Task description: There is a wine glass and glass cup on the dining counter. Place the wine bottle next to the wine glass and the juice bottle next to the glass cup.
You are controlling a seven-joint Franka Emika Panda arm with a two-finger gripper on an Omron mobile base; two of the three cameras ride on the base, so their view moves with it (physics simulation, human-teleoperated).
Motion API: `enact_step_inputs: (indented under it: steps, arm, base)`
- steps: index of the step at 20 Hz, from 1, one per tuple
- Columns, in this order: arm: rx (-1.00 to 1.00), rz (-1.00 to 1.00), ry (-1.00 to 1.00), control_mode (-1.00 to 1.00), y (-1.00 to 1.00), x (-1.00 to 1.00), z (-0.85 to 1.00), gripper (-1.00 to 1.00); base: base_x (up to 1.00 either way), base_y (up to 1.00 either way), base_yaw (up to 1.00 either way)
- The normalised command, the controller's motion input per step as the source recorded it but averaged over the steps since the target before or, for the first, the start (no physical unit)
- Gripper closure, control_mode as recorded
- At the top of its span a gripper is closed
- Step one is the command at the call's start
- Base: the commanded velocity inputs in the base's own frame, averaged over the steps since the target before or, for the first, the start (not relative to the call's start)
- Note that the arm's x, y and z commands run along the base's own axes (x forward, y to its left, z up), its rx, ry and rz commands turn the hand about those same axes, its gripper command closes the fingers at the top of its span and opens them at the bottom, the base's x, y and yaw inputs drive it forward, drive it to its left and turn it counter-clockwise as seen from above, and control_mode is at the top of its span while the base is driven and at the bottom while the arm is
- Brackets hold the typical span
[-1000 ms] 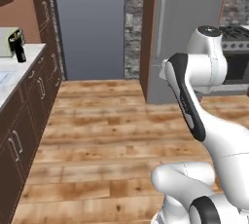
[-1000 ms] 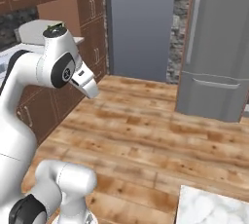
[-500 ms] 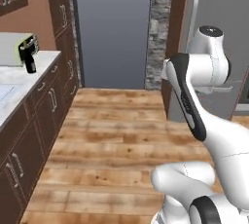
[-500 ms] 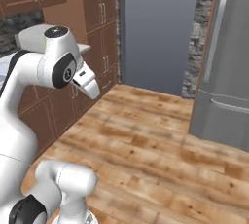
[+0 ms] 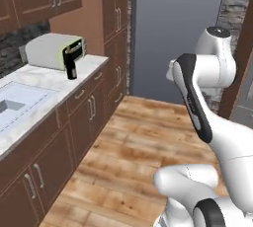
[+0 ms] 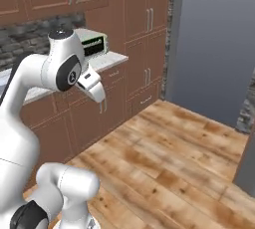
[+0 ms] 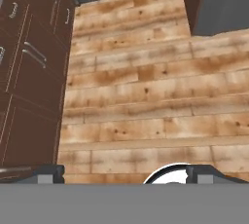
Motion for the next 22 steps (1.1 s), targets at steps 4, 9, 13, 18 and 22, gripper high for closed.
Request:
enact_step_inputs:
  steps: [4, 9, 13, 18, 22]
  arm:
    - [0.0, 0.0, 0.0, 1.0, 0.0, 0.0, 0.0, -1.0]
    - [0.0, 0.0, 0.0, 1.0, 0.0, 0.0, 0.0, -1.0]
    - [0.0, 0.0, 0.0, 1.0, 0.0, 0.0, 0.0, -1.0]
    - [0.0, 0.0, 0.0, 1.0, 0.0, 0.0, 0.0, -1.0]
    - [0.0, 0.0, 0.0, 1.0, 0.0, 0.0, 0.0, -1.0]
  base:
    - [1.0, 0.0, 0.57]
    - [1.0, -0.04, 0.56]
    - [1.0, -0.23, 0.56]
    - [0.83, -0.41, 0.56]
    - [0.55, -0.5, 0.57]
